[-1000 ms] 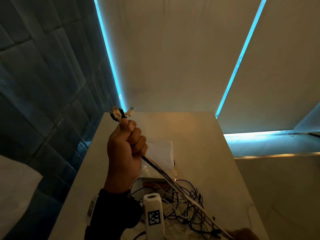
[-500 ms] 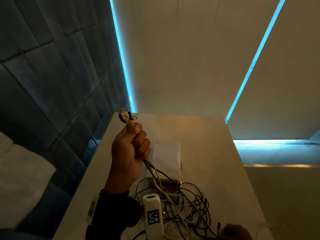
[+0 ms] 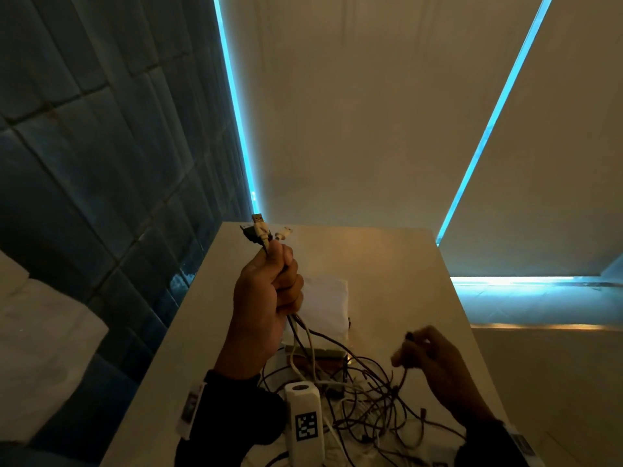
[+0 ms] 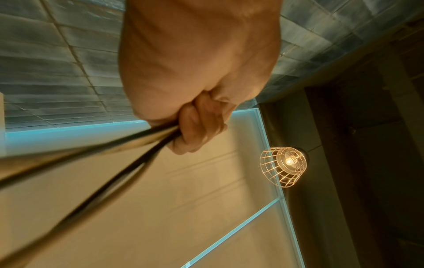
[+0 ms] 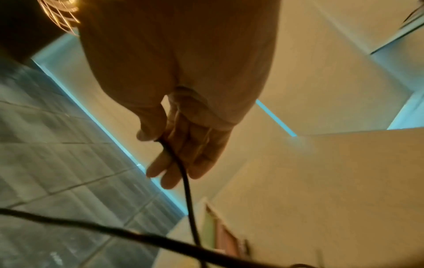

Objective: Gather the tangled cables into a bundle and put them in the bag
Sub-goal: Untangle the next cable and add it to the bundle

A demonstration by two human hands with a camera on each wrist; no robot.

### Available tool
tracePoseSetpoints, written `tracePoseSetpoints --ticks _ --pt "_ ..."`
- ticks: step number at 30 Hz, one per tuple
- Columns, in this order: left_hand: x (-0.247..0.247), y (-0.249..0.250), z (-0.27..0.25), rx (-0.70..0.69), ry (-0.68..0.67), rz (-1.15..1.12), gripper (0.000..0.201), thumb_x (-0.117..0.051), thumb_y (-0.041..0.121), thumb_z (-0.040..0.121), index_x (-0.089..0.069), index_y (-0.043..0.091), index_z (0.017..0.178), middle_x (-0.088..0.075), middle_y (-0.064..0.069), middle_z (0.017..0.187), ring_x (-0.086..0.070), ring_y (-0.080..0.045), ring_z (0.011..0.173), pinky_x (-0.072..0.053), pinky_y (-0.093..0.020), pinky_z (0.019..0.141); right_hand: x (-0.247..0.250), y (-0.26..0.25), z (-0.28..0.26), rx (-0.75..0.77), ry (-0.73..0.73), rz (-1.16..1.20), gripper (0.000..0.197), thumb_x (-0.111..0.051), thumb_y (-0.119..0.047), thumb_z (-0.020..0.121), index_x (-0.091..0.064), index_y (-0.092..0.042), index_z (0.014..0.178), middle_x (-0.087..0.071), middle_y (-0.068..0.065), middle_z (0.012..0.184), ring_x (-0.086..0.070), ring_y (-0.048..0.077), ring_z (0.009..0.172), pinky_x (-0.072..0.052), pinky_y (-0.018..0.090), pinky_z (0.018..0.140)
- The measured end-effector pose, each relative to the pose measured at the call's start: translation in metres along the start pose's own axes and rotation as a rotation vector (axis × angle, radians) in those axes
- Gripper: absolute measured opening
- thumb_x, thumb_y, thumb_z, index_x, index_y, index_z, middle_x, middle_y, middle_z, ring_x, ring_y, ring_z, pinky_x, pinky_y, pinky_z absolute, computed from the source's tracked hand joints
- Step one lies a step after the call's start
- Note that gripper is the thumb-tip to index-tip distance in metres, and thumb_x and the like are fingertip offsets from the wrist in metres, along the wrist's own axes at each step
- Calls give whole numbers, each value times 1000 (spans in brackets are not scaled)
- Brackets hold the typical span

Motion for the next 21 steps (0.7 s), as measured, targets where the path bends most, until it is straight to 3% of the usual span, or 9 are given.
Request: tracePoseSetpoints --ticks 3,6,9,13,17,21 --pt "-5 -5 -1 3 -3 104 33 -34 28 101 -40 14 71 -23 5 52 -16 -7 41 -9 -25 42 -17 -40 13 92 57 179 12 -54 -8 94 -54 -2 83 -58 12 59 -57 25 52 -51 37 55" --pt "-7 -10 -2 14 33 204 33 -39 25 101 -46 13 71 -24 5 51 -17 -7 40 -14 -21 40 -36 -67 23 114 -21 413 13 -50 -12 96 -56 -3 89 -45 6 65 -41 16 52 -39 31 50" --pt "-7 -11 -4 13 71 299 26 -41 22 100 -51 10 80 -27 7 47 -19 -7 39 -19 -19 38 -51 -95 27 164 -123 566 14 -49 -6 93 -59 1 100 -51 5 70 -45 16 56 -41 28 54" --pt "-10 -13 -7 47 53 449 22 -47 29 97 -54 11 86 -32 9 44 -24 -6 38 -24 -20 38 -63 -128 23 260 -167 654 16 -56 -7 87 -57 6 96 -63 11 76 -53 22 58 -49 32 56" --pt "-15 -16 -11 3 22 569 35 -52 43 88 -57 9 88 -39 7 46 -32 -9 40 -30 -23 41 -71 -150 17 274 -184 695 10 -57 -2 90 -53 7 91 -65 18 79 -56 26 56 -51 34 54" --pt "-10 -14 -8 -100 114 541 34 -50 38 92 -61 6 88 -37 6 45 -31 -10 40 -29 -24 40 -74 -150 15 228 -208 554 21 -59 -18 91 -54 2 94 -60 9 66 -52 25 51 -47 33 50"
Point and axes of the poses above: each hand's wrist, its own z-axis towards the middle knuckle, its own x-axis out of the back of the hand, y = z × x, the point moved 1 cm from there along z, towards the middle knuckle
